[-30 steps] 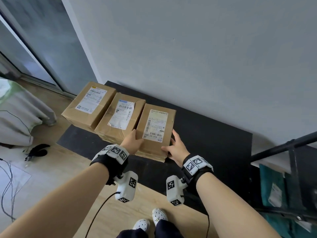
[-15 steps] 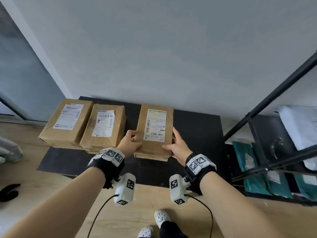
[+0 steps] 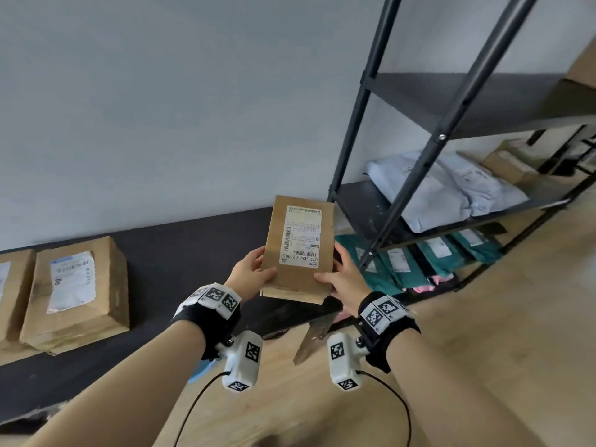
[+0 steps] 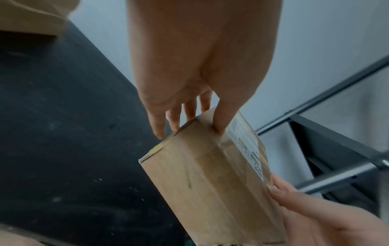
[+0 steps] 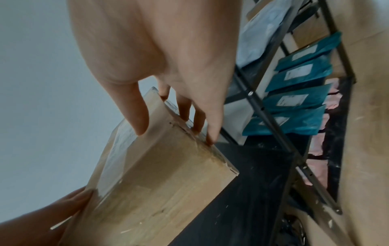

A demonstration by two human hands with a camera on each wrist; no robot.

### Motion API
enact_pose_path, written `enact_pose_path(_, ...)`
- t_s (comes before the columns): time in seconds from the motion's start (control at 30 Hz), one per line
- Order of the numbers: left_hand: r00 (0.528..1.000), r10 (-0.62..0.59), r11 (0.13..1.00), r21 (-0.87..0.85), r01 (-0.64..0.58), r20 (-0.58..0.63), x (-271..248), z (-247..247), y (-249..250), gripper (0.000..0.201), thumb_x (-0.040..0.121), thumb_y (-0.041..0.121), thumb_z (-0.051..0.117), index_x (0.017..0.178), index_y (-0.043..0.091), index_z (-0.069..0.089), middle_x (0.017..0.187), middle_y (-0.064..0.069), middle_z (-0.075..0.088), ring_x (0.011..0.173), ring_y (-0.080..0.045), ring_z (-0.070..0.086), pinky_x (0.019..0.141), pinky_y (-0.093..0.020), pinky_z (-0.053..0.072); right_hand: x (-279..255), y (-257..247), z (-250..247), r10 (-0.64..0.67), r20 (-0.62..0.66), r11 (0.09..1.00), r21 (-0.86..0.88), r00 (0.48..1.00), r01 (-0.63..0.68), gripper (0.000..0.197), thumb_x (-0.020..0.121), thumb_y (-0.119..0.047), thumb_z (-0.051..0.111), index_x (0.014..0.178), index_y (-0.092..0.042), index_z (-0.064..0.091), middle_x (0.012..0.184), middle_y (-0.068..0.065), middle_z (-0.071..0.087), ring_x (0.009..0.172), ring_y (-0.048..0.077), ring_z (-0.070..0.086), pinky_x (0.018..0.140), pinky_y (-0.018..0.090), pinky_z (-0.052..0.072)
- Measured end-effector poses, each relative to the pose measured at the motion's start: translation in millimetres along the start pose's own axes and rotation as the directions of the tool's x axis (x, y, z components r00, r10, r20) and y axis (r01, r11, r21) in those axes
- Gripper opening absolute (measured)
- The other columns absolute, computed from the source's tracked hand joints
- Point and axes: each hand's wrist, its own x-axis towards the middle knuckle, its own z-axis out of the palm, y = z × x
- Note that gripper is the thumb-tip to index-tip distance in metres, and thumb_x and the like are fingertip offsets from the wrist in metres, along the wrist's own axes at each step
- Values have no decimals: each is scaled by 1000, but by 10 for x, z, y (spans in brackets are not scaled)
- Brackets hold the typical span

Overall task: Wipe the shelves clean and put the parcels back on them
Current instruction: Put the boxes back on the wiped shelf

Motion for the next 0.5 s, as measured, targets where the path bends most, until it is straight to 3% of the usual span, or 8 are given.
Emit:
enact_pose_path(0.17, 993, 70, 995, 64, -76, 96, -187, 814, 306, 56, 87, 8, 64, 138, 19, 44, 126, -2, 61, 109, -18, 61, 102, -36, 46, -479, 24, -845, -36, -128, 998, 45, 991, 42, 81, 83, 12, 60, 147, -26, 27, 132, 3, 58, 120, 20, 55, 103, 48, 44)
enact_pose_path(0.27, 985, 101, 987, 113, -118, 143, -401, 1393, 478, 52, 89, 10, 61, 138, 19, 45, 120, 2, 62, 108, -20, 62, 99, -34, 47, -802, 31, -1403, -45, -162, 995, 85, 986, 59, 73, 84, 11, 57, 142, -27, 32, 122, -3, 61, 110, 16, 58, 93, 40, 49)
enact_pose_path(0.33, 977, 126, 977, 152, -153, 172, -572, 1820, 617, 51, 91, 11, 59, 138, 20, 43, 124, 0, 61, 112, -25, 60, 97, -37, 46, -1035, 14, -1797, -49, -190, 995, 80, 980, 65, 69, 85, 9, 56, 138, -28, 34, 112, -8, 62, 102, 13, 59, 89, 38, 50)
enact_pose_path(0.4, 966, 162, 967, 160, -196, 201, -705, 2218, 755, 52, 92, 11, 58, 140, 21, 41, 129, -1, 59, 110, -23, 60, 99, -36, 47, -1244, -22, -2188, -70, -221, 993, 76, 973, 89, 68, 85, 10, 54, 139, -25, 33, 117, -1, 61, 103, 16, 58, 87, 38, 49)
enact_pose_path(0.5, 949, 220, 949, 177, -262, 227, -799, 2726, 1003, 58, 90, 15, 60, 143, 23, 37, 129, 0, 58, 111, -20, 59, 101, -38, 46, -1508, -168, -2751, -86, -258, 989, 93, 962, 113, 65, 86, 11, 51, 136, -27, 34, 111, 3, 62, 91, 14, 58, 69, 31, 48)
